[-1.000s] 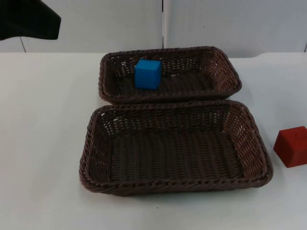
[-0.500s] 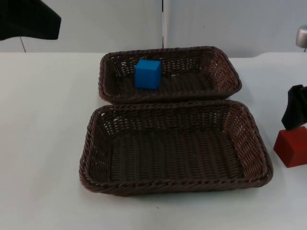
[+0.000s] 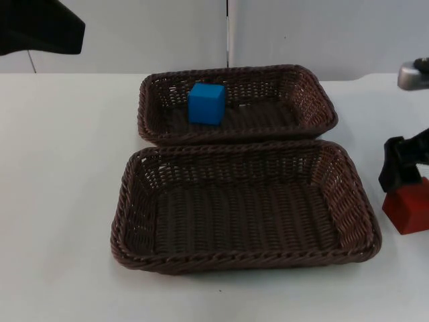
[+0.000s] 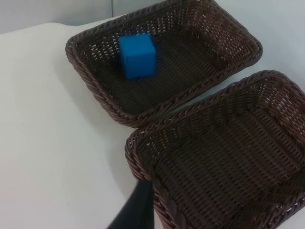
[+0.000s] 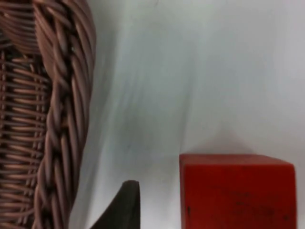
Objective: Pick up one cube with the left hand and place it into the upper basket. Pick up one cube with the right hand and place it into the lower basket.
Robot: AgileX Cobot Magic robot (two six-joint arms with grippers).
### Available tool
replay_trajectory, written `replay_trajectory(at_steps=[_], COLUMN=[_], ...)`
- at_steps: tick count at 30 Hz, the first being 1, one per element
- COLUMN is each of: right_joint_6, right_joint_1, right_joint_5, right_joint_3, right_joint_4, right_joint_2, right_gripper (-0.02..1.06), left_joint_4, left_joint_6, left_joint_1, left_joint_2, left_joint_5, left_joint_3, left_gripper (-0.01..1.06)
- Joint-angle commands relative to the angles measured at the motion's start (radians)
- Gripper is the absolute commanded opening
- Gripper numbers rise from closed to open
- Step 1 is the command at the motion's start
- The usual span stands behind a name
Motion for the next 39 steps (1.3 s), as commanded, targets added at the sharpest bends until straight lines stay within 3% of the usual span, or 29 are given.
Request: replay_trajectory(at_steps=[1, 19, 20, 21, 24, 25, 28, 29, 30, 32, 39], right_joint_6=[0.011, 0.019, 0.019, 0.019, 0.019, 0.019, 0.019, 0.019, 0.019, 0.019, 0.015], right_joint_1=[0.0, -0.002, -0.002, -0.002, -0.002, -0.002, -0.002, -0.002, -0.002, -0.002, -0.002], right_joint_5=[-0.035, -0.088, -0.088, -0.088, -0.082, -0.082, -0.081, -0.078, -0.078, -0.062, 0.017], right_joint_3=[-0.006, -0.006, -0.006, -0.006, -0.006, -0.006, -0.006, -0.006, -0.006, -0.006, -0.006], right_joint_4=[-0.012, -0.012, -0.012, -0.012, -0.012, -0.012, -0.012, -0.012, -0.012, -0.012, -0.012], right_joint_2=[0.021, 0.129, 0.129, 0.129, 0.129, 0.129, 0.129, 0.124, 0.124, 0.108, -0.028], right_gripper=[1.04, 0.9, 0.82, 0.82, 0.62, 0.62, 0.35, 0.18, 0.18, 0.0, 0.0], left_joint_4=[-0.006, -0.006, -0.006, -0.006, -0.006, -0.006, -0.004, -0.004, -0.004, -0.002, -0.002], left_joint_6=[-0.006, -0.006, -0.006, -0.006, -0.006, -0.006, -0.006, -0.006, -0.006, -0.006, -0.006], left_joint_1=[-0.002, -0.002, -0.002, -0.002, -0.002, -0.002, -0.002, -0.002, -0.002, -0.002, -0.002], left_joint_2=[-0.007, -0.007, -0.007, -0.007, -0.007, -0.007, -0.007, -0.007, -0.007, -0.007, -0.007], left_joint_5=[-0.014, -0.02, -0.022, -0.022, -0.022, -0.022, -0.022, -0.022, -0.022, -0.022, -0.022], left_joint_3=[0.002, 0.002, 0.002, 0.002, 0.002, 0.002, 0.002, 0.002, 0.002, 0.002, 0.002], left_gripper=[0.93, 0.93, 0.93, 0.93, 0.93, 0.93, 0.93, 0.93, 0.93, 0.93, 0.93])
